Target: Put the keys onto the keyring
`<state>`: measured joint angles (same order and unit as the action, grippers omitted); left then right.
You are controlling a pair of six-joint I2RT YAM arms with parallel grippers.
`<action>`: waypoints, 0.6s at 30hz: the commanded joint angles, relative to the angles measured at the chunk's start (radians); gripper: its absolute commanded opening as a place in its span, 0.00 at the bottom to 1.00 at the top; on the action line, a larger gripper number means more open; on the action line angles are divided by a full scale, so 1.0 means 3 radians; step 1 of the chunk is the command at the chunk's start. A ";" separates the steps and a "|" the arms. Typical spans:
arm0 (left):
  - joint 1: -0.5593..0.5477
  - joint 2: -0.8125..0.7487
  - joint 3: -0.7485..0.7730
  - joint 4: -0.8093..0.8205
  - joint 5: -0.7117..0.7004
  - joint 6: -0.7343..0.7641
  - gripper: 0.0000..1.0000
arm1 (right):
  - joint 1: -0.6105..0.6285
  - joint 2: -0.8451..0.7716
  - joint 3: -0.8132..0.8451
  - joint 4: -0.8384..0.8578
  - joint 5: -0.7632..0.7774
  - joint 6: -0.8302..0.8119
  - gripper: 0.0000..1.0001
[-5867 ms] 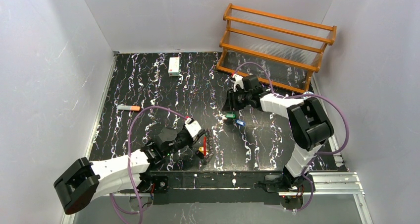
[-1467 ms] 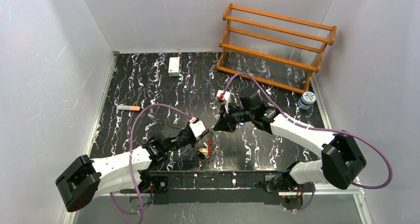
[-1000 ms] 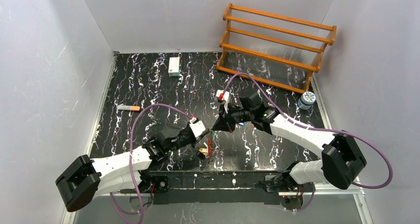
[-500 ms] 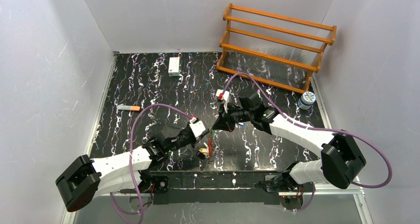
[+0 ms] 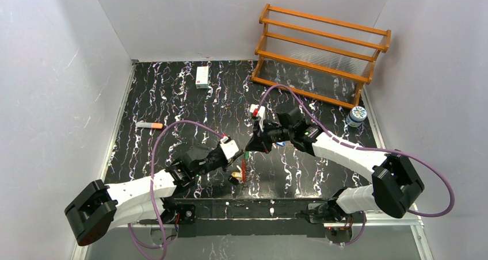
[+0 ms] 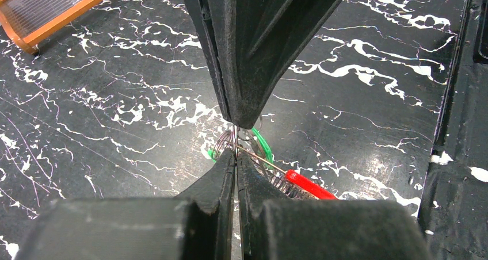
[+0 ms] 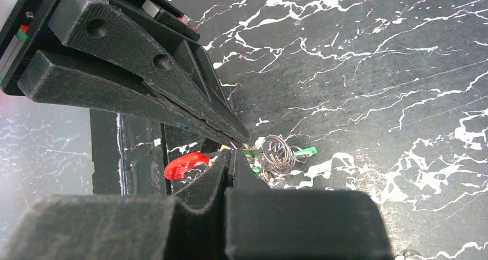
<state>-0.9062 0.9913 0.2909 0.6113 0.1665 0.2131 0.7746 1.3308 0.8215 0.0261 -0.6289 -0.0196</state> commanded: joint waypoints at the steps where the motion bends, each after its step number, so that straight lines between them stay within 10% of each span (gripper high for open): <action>1: -0.0008 -0.0027 0.0097 0.0028 0.0043 0.0011 0.00 | 0.0022 -0.0007 0.0148 0.0140 -0.0053 -0.0060 0.01; 18: -0.0007 -0.0059 0.0089 0.0028 0.0030 0.0016 0.00 | 0.0021 0.0034 0.0109 0.0020 0.0422 -0.0110 0.01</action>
<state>-0.9062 0.9913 0.2909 0.6109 0.1650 0.2131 0.7795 1.3369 0.8230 0.0051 -0.5274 -0.0338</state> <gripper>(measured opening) 0.013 0.030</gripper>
